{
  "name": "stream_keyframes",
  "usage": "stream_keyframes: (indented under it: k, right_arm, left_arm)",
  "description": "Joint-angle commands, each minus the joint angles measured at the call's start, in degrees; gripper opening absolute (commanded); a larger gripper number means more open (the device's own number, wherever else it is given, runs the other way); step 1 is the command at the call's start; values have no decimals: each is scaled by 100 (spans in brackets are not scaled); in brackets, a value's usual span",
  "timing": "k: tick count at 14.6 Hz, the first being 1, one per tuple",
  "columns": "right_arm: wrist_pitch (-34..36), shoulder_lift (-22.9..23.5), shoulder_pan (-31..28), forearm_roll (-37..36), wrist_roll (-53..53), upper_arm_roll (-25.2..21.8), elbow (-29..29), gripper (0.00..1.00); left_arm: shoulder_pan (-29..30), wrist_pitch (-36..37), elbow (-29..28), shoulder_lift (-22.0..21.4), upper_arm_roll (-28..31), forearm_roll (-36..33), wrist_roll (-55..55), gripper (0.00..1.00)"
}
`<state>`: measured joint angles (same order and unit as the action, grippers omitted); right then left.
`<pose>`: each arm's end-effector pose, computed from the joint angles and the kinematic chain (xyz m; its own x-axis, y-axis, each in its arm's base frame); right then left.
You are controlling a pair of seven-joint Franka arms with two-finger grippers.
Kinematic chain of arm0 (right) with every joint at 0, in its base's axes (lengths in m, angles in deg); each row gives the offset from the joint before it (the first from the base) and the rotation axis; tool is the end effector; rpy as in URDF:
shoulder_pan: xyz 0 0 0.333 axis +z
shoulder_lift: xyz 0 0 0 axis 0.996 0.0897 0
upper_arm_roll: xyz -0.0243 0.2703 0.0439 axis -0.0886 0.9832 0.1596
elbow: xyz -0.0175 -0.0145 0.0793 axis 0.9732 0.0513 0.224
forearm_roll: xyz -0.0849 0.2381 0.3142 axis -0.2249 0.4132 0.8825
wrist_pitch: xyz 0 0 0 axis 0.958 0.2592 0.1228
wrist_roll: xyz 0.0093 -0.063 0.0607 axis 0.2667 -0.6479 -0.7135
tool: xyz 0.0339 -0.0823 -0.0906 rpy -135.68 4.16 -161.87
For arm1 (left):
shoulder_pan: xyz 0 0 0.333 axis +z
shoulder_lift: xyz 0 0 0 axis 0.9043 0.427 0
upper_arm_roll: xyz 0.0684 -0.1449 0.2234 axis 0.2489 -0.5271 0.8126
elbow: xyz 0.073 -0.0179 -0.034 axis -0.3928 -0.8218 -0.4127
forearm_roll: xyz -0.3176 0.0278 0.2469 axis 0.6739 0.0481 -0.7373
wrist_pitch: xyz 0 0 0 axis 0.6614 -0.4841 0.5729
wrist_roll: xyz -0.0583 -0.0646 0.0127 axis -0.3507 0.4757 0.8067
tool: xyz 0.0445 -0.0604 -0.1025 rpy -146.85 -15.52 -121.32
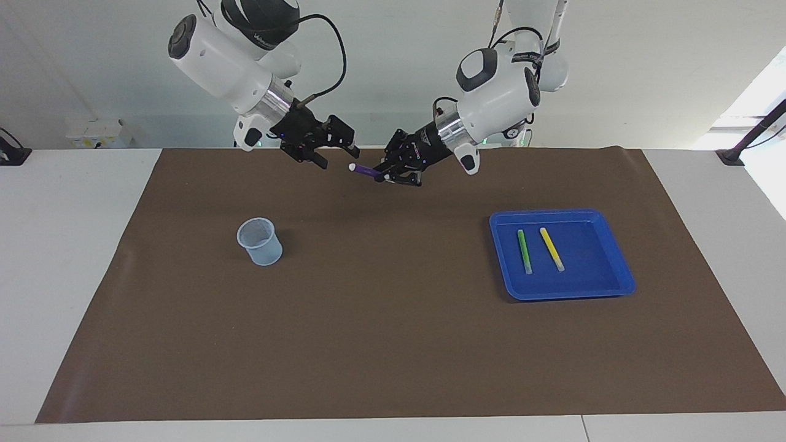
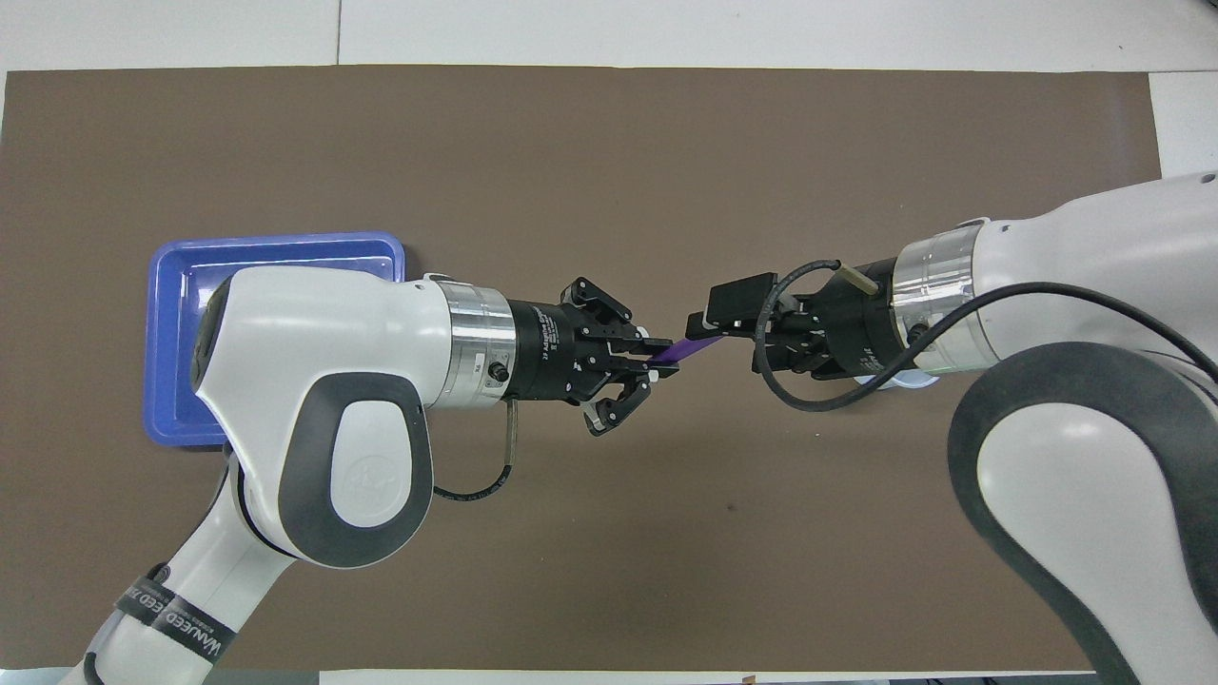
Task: Transfer and insert pens with both arms
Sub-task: 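Grasp the purple pen with the right gripper and open the left gripper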
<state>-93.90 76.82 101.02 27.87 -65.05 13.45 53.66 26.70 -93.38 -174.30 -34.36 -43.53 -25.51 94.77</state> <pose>0.5314 0.2177 0.4927 0.9509 -0.2241 -0.2135 -0.3086 -0.7394 -0.5984 0.4715 -0.3937 0.4515 -0.2607 0.6034 -0.7536 0.9643 0.1260 -0.2328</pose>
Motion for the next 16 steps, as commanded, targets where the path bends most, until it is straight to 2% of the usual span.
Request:
stream_keyframes:
  k: [1,5,8,13,16]
  right_arm:
    - [-74,83,10,180,162,-7,-74,86]
    - [49,92,1,189,162,-7,-118,74]
    - [163,206,-8,189,301,-7,-381,67]
    - [278,259,-34,189,329,-7,-523,62]
    - [172,259,-43,180,320,-16,-514,62]
  left_arm:
    - [-73,-149,-269,-235,38,171,-108,0]
    - [-73,-158,-287,-244,38,259,-134,0]
    - [-82,-254,-305,-252,38,268,-125,0]
    - [-82,-263,-305,-252,38,268,-125,0]
    - [-82,-263,-305,-252,38,277,-125,0]
